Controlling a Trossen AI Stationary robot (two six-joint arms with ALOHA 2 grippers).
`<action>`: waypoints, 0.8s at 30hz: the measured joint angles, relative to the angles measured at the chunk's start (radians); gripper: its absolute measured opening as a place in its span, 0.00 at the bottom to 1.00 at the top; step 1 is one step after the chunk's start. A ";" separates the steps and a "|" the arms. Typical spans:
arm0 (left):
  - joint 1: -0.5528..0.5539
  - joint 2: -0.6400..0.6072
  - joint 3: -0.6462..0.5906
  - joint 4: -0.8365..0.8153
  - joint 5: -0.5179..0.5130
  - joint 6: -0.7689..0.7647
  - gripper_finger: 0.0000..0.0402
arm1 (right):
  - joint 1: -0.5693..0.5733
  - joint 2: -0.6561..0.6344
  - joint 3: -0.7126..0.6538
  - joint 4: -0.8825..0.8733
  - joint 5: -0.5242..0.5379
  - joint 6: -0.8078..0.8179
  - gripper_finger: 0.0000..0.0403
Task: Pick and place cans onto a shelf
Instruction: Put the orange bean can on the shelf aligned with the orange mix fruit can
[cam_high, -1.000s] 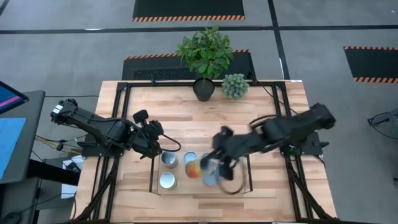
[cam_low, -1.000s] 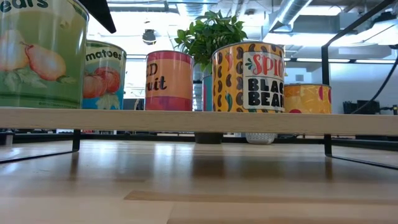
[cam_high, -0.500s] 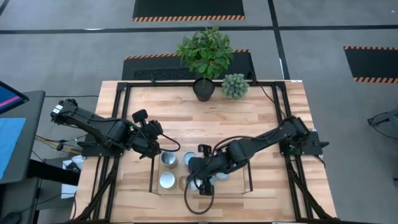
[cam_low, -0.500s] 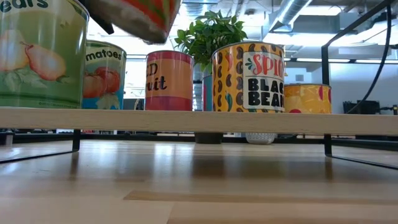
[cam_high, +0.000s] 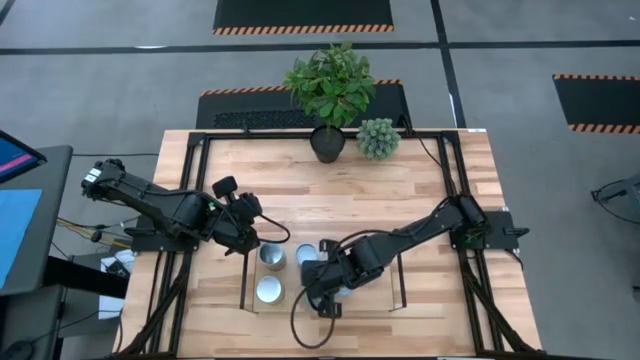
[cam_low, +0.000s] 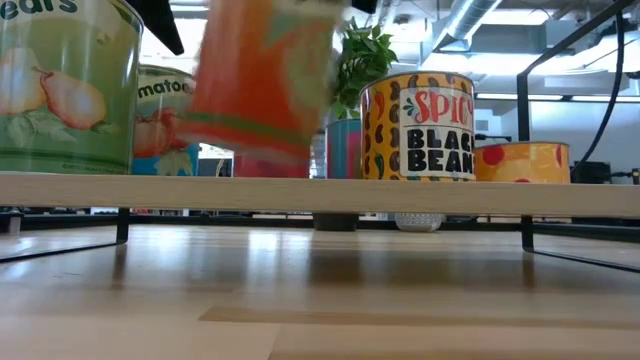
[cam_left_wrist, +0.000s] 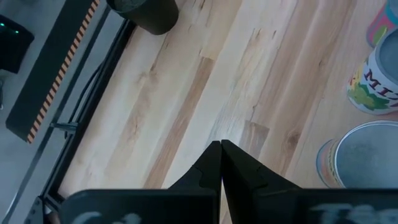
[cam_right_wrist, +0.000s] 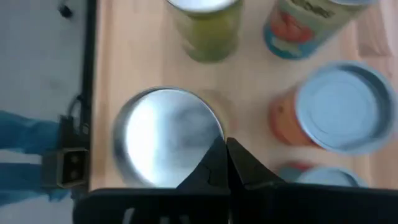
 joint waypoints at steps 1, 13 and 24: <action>0.000 0.000 0.000 0.000 0.000 0.000 0.00 | 0.000 0.000 0.000 0.007 0.000 0.002 0.00; 0.000 0.000 0.000 -0.001 -0.001 -0.002 0.00 | -0.010 -0.013 0.002 0.000 -0.006 0.001 0.00; 0.000 0.000 0.000 0.002 -0.016 -0.010 0.00 | -0.012 -0.004 0.001 0.001 -0.019 0.002 0.07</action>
